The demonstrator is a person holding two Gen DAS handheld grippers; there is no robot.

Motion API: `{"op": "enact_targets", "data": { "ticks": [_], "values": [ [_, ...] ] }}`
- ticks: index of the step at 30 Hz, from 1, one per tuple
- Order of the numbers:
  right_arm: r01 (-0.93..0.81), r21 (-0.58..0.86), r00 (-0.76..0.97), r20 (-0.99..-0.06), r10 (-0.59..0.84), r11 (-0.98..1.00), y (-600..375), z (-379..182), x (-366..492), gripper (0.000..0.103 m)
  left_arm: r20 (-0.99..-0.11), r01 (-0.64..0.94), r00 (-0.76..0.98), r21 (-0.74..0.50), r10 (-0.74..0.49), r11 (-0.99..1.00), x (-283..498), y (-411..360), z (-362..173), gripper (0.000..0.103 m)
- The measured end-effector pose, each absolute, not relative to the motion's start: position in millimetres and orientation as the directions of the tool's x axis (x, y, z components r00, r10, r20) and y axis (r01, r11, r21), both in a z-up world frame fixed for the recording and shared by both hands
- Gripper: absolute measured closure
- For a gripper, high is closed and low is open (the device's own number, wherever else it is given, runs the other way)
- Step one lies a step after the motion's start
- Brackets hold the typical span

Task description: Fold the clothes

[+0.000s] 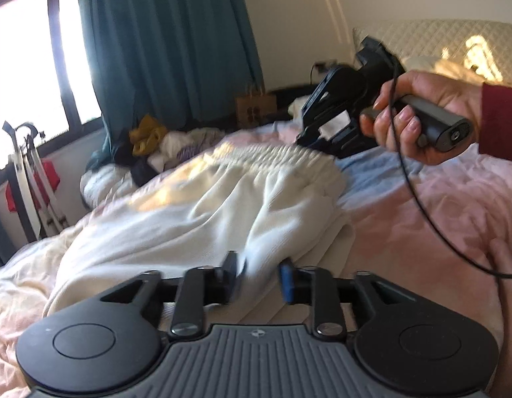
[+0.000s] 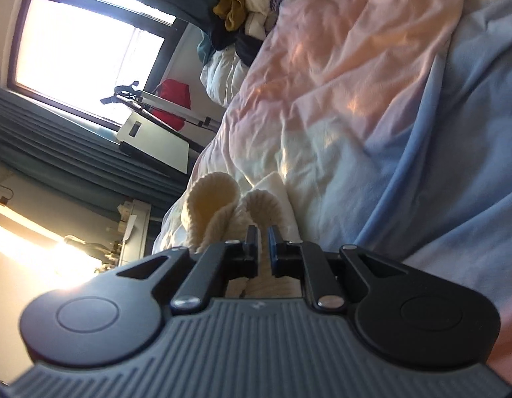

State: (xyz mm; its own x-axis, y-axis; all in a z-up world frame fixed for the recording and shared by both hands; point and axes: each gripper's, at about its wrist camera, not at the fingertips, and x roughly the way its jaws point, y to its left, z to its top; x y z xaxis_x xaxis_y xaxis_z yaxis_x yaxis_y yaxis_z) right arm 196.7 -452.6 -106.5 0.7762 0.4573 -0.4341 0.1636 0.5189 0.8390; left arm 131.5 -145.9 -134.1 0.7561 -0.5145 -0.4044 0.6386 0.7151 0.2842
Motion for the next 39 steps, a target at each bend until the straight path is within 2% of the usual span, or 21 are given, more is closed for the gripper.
{"op": "enact_targets", "data": {
  "ticks": [1, 2, 5, 7, 9, 12, 16, 20, 24, 36, 39],
  "values": [
    [0.159, 0.842, 0.780, -0.427, 0.457, 0.516, -453.6, -104.4, 194.4, 0.092, -0.396, 0.633, 0.763, 0.299, -0.511, 0.714, 129.0, -149.1, -133.9, 0.053],
    [0.149, 0.854, 0.785, -0.409, 0.465, 0.499, -454.3, -102.9, 193.7, 0.092, -0.387, 0.627, 0.770, 0.314, -0.508, 0.713, 126.5, -152.2, -133.8, 0.050],
    [0.113, 0.887, 0.796, -0.350, 0.494, 0.447, -455.9, -99.2, 193.1, 0.089, -0.381, 0.622, 0.775, 0.326, -0.504, 0.712, 124.3, -161.5, -133.4, 0.049],
    [0.083, 0.908, 0.797, -0.307, 0.520, 0.410, -456.1, -98.1, 194.9, 0.080, -0.371, 0.618, 0.780, 0.329, -0.504, 0.715, 124.4, -168.0, -132.5, 0.048],
    [0.049, 0.929, 0.790, -0.261, 0.554, 0.368, -455.2, -100.1, 199.3, 0.054, -0.354, 0.615, 0.785, 0.344, -0.508, 0.710, 122.3, -176.4, -132.2, 0.045],
    [0.001, 0.956, 0.781, -0.183, 0.597, 0.292, -454.2, -103.0, 205.0, 0.037, -0.353, 0.615, 0.786, 0.358, -0.508, 0.702, 126.7, -191.7, -137.7, 0.044],
    [-0.033, 0.968, 0.749, -0.140, 0.648, 0.248, -446.0, -106.3, 221.4, 0.036, -0.378, 0.620, 0.781, 0.383, -0.496, 0.684, 136.6, -212.2, -150.4, 0.044],
    [0.016, 0.937, 0.682, -0.266, 0.681, 0.350, -425.2, -111.8, 240.4, 0.036, -0.391, 0.605, 0.793, 0.413, -0.467, 0.681, 144.3, -225.2, -161.6, 0.042],
    [0.008, 0.908, 0.623, -0.332, 0.709, 0.418, -411.5, -115.3, 244.5, 0.038, -0.395, 0.596, 0.799, 0.416, -0.454, 0.687, 146.4, -229.5, -166.5, 0.042],
    [-0.068, 0.909, 0.562, -0.306, 0.768, 0.412, -393.4, -85.3, 186.7, 0.036, -0.361, 0.595, 0.800, 0.380, -0.479, 0.708, 131.7, -220.0, -156.6, 0.042],
    [-0.061, 0.901, 0.611, -0.307, 0.730, 0.430, -393.4, -83.9, 174.6, 0.037, -0.370, 0.597, 0.798, 0.379, -0.476, 0.707, 128.1, -216.9, -156.7, 0.042]
  ]
}}
